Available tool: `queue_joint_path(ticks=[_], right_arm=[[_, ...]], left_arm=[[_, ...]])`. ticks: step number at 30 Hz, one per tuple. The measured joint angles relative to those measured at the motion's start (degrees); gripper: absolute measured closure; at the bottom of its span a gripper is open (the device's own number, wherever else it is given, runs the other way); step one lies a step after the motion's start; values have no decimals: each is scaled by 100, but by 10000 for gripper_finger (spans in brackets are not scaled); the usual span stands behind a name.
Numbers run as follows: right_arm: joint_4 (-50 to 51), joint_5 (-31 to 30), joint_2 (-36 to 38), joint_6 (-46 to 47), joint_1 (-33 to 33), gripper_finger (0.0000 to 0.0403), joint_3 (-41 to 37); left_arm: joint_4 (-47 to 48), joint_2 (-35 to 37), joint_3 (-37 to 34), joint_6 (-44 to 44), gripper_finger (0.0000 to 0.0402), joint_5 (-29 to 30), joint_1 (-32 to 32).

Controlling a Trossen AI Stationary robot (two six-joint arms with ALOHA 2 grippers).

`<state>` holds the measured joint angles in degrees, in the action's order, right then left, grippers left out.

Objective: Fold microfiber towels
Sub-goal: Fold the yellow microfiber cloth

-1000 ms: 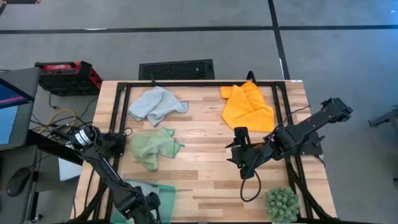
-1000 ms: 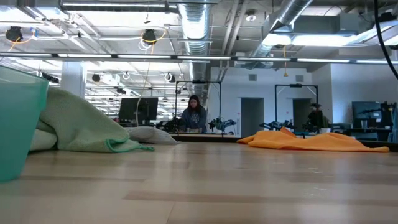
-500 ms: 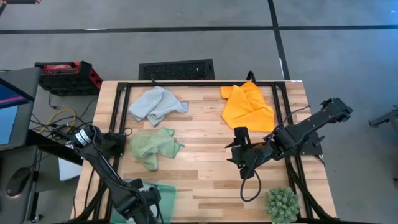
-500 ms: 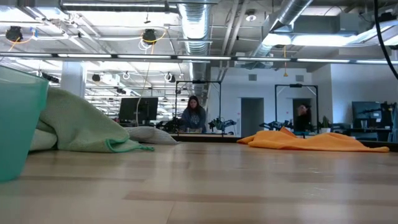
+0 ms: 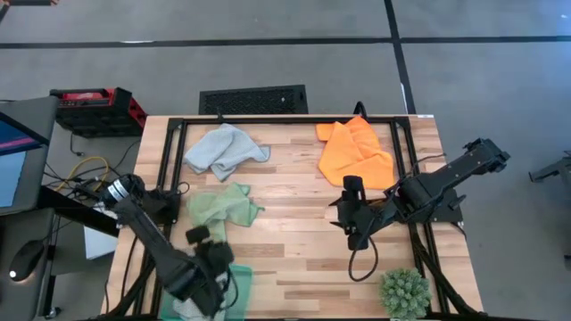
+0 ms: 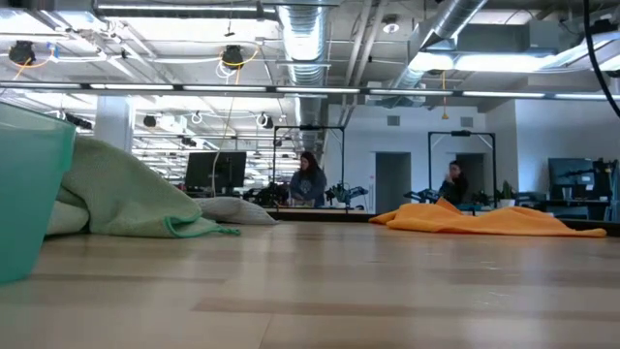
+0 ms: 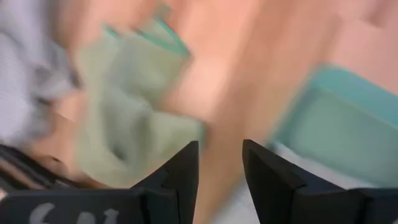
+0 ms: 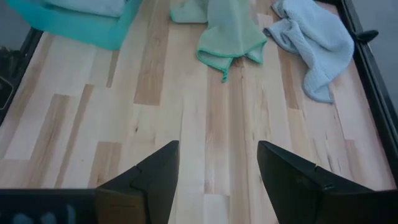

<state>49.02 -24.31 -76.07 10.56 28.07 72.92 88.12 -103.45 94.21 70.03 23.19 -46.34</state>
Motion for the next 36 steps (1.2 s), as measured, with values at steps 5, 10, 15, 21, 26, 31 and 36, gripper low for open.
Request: queue_joint_path(ticks=[5,10,15,21,26,31,36], right_arm=[[57,6,21,55,-163,163,-191],[-163,38,-12,92,-374,163,-572],[-919,331,-14,-471,-524,163,-977],[-1000,331,-2,-467,-902,163,-1233],[-811,321,-220,-159,-1448,163,-1230],[-704,322,-780,-429,-1779,163,-1230],[-708,346,-1376,-570,-2072,163,-1232]], left_arm=[[185,14,-55,-630,285,404,561],[193,10,-66,-1263,285,403,1084],[193,105,-66,-1542,285,169,1232],[195,376,-66,-1664,285,576,1296],[192,553,-66,-1954,285,810,1481],[194,656,-66,-2249,285,922,1652],[191,659,-66,-2519,285,972,1695]])
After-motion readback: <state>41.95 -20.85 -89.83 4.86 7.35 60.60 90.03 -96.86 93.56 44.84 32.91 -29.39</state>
